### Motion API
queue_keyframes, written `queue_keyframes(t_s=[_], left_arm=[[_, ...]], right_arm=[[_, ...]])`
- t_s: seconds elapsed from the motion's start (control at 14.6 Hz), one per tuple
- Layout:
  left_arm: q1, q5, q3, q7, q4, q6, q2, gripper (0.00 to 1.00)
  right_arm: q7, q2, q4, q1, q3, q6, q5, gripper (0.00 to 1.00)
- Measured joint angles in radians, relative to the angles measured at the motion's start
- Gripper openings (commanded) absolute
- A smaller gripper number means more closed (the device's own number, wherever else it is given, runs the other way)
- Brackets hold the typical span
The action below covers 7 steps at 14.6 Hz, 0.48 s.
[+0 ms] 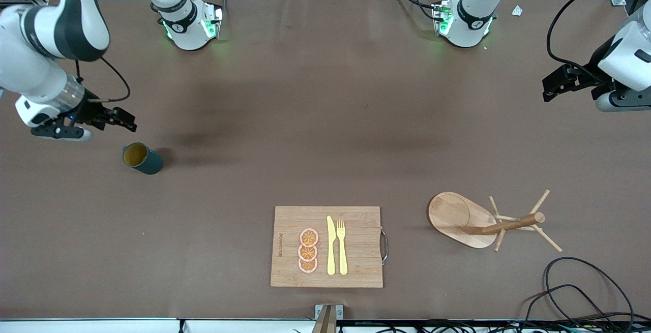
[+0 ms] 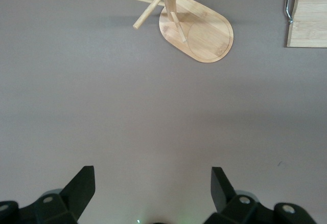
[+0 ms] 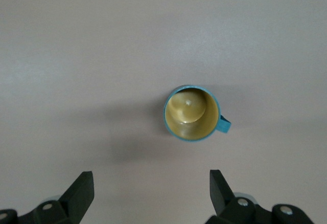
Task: Pass cup and hang on rack
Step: 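Lower the right gripper and grasp the teal mug's rim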
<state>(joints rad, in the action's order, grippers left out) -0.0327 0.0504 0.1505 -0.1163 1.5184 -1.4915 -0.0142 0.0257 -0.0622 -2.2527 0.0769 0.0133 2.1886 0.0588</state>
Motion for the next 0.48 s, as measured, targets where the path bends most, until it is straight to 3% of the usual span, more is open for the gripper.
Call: queue_keyframes(t_s=[0.48], left_arm=[[-0.001, 0.0, 0.0, 0.0, 0.0, 0.0, 0.0, 1.0]], right_arm=[[-0.001, 0.166, -0.014, -0.002, -0.001, 0.192, 0.043, 1.0]])
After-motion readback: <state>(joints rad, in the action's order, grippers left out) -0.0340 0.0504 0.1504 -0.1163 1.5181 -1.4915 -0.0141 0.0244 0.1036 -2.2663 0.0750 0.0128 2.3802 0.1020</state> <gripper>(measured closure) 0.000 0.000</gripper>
